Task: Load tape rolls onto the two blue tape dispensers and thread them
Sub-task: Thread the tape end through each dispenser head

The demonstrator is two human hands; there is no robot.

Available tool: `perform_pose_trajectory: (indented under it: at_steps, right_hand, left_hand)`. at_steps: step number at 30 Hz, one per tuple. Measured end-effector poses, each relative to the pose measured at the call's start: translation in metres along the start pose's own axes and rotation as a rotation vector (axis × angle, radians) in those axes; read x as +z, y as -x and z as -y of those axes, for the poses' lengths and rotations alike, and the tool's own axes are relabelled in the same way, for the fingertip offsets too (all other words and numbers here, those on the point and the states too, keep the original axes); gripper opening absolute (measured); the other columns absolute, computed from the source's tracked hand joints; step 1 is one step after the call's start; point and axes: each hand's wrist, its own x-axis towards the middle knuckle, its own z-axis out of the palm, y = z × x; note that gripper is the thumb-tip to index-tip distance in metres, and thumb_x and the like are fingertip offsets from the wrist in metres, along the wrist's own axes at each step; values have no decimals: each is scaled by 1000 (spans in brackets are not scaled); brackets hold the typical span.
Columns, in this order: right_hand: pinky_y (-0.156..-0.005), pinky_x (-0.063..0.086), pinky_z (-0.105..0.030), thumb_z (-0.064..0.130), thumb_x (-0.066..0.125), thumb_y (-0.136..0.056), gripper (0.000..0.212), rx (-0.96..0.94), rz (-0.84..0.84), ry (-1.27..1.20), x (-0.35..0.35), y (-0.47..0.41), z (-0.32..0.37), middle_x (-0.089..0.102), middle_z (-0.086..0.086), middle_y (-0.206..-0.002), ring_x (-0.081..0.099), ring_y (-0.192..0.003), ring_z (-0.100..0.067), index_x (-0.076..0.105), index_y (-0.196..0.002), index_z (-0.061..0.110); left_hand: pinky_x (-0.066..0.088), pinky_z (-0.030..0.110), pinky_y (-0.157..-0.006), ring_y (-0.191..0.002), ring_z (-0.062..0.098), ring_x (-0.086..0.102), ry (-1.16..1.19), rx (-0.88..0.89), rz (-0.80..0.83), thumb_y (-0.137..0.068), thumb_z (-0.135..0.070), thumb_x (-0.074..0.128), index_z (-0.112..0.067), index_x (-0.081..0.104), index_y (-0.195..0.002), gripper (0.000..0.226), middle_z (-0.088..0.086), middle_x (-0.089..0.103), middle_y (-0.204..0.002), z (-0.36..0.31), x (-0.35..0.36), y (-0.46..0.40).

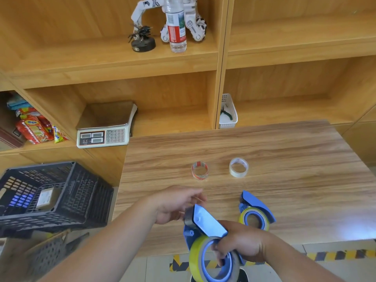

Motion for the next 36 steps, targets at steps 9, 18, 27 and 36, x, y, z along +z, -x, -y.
perform_pose_trajectory:
  at_steps: [9,18,27,36]
  right_hand:
    - [-67,44,-38,-2,62,-64,35,-7,-225,-362,-9,-57,-31,57,-8,-72,52,-64,-27,67,-95,13]
    - [-71,48,-44,9,64,-54,55,156,-401,-328,-18,-121,-60,65,-13,-83,58,-75,-28,66,-109,20]
    - [-65,54,-26,32,66,-77,42,138,-597,222,-31,-152,-63,62,6,-103,66,-80,-10,55,-117,31]
    - [-74,45,-24,30,66,-84,45,155,-653,407,-38,-181,-77,47,5,-115,59,-87,-13,54,-128,25]
  left_hand:
    - [54,45,-92,-103,28,69,577,-4,-56,-83,-52,75,-8,67,-128,63,17,73,-124,106,-7,-29]
    - [57,51,-99,-103,34,72,558,53,-111,-91,-8,76,0,75,-112,24,35,67,-121,158,9,-69]
    - [55,46,-104,-109,31,74,539,-67,-168,-92,-11,74,-3,68,-120,29,14,79,-113,175,0,-120]
    - [59,28,-79,-97,18,74,524,-131,-289,-89,-16,79,-8,68,-112,27,12,75,-111,182,2,-147]
